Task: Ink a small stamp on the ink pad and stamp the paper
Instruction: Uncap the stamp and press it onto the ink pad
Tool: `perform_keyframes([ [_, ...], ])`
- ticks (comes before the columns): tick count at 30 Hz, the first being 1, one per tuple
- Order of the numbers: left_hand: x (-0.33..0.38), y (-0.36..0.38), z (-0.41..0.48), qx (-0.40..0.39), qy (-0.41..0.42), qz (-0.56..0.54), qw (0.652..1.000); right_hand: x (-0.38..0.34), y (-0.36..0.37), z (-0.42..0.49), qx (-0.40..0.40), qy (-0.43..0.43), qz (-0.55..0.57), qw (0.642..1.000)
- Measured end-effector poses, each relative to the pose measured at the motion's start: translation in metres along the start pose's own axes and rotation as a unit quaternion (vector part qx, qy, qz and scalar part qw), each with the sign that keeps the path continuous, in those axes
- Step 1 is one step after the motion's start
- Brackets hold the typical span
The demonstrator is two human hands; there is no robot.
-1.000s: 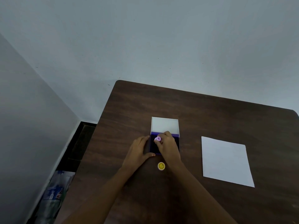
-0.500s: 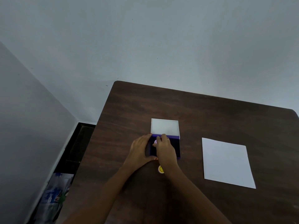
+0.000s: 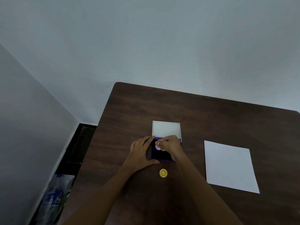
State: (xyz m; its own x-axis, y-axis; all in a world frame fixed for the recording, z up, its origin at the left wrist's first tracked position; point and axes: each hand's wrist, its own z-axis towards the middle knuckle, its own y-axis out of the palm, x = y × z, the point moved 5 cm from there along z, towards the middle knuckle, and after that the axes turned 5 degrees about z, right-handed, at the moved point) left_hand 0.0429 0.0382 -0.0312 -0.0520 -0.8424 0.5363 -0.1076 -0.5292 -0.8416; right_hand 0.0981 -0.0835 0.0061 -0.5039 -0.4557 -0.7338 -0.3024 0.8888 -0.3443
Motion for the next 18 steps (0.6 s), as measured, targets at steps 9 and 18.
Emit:
perform_keyframes([
  [9,-0.002,0.004,0.000,-0.002,-0.002,0.006,1.000,0.005,-0.001,0.000,-0.022,-0.002,0.028,0.999],
  [18,0.001,0.004,-0.002,-0.013,-0.013,0.018,1.000,0.005,0.008,-0.015,0.036,-0.130,-0.092,0.987],
])
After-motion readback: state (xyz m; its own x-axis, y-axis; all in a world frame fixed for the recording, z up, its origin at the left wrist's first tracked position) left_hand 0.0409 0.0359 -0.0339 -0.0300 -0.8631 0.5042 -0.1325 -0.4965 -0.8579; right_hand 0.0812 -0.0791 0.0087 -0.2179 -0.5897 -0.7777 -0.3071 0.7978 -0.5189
